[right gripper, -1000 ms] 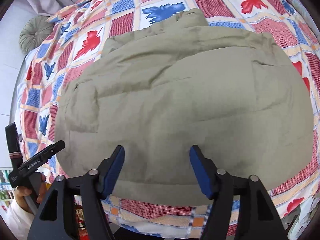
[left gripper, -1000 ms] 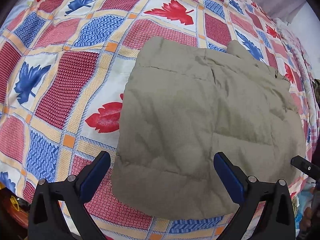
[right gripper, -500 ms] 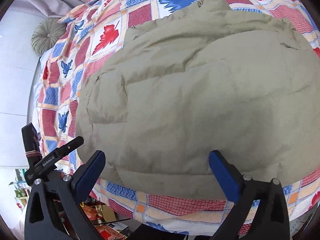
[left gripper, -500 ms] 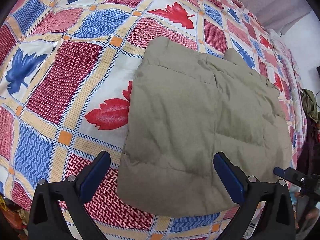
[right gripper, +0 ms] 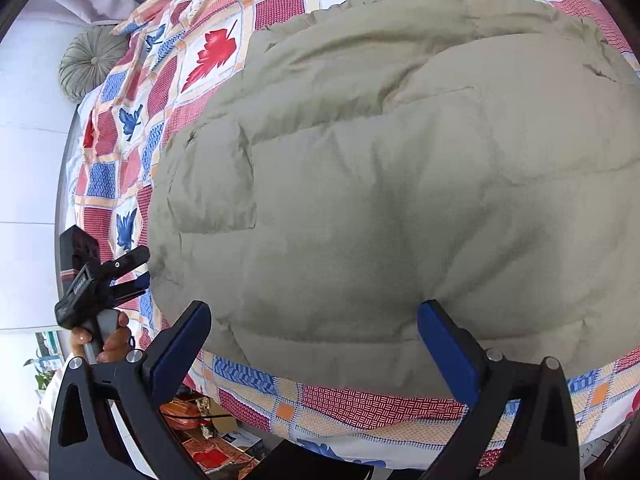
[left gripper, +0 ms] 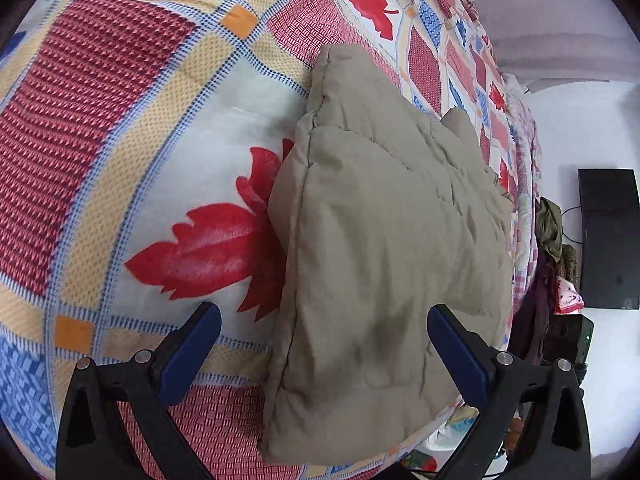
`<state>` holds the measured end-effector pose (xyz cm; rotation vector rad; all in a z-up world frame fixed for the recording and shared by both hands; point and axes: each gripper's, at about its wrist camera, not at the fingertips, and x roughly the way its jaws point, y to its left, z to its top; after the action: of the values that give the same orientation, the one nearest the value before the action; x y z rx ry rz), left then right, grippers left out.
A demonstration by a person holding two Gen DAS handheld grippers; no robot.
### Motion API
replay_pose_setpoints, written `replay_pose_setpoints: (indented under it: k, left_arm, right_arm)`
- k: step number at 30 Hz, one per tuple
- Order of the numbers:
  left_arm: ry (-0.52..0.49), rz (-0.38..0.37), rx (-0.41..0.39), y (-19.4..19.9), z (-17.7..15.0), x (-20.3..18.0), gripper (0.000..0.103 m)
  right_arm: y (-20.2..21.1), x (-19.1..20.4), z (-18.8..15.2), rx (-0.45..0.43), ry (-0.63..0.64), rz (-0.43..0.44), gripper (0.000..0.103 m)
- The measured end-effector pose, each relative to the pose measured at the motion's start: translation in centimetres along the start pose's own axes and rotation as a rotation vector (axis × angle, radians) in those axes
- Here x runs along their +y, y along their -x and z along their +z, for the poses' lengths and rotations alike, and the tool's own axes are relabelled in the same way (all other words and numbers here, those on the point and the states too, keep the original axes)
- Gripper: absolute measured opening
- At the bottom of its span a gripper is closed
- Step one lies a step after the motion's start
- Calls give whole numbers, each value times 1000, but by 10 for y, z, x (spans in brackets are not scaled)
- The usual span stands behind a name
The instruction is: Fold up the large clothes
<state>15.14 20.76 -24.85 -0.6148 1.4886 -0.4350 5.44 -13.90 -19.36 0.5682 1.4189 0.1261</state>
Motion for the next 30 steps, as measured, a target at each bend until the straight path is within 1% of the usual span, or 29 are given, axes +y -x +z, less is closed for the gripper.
replay_pose_setpoints:
  k: [3,6,9,11,14,16,18,19,21,22,23,24,25,26,27,30]
  left_arm:
    - [-49,-43,29,-16,13,-13,103]
    - [-120,-81,77,-35,24,-34,103]
    - [-206,-59,111,-49,27,-57,103]
    - [-244,-61,132,-56,28,-66,103]
    - [-258,-69,156,-64,28,-66,103]
    - [-243,-96,174,-69,32,-61,103]
    - [-215,-111,173,-72,35,-58,103]
    - [-210,-110,170,-72,36,-59,103]
    - [-230,-91,160,-74,34,-65,102]
    - [-248,-75,153,-73,32,-67,97]
    - [-270,-57,147,-72,30,-71,79]
    - [-280,-59,155,-72,30,-74,62]
    - [-277,-74,160,-71,30,-76,54]
    - [-273,-94,163,-68,29,-77,42]
    - [-275,-103,160,-65,29,-80,35]
    - [-284,-114,151,-54,26,-91,28]
  right_arm:
    - [-4,-2,1,9,-2,-3,103]
    - [-8,-1,1,17,1,-12,103]
    - [-9,-1,0,19,1,-11,103]
    - [-10,-2,1,21,1,-11,103]
    - [-11,-2,1,26,-3,-12,103]
    - [-11,-3,2,29,-4,-9,103]
    - [-11,-2,3,33,-4,-8,103]
    - [-11,-2,3,34,-3,-8,103]
    - [-10,-1,3,37,-1,-7,103]
    - [-9,0,4,39,0,-4,103]
    - [-8,0,5,39,1,0,103]
    - [-6,0,6,38,1,5,103]
    - [-3,0,6,34,2,9,103]
    - [1,1,7,26,6,11,103]
    - [5,1,9,16,9,10,103]
    - [17,-1,16,-33,15,6,103]
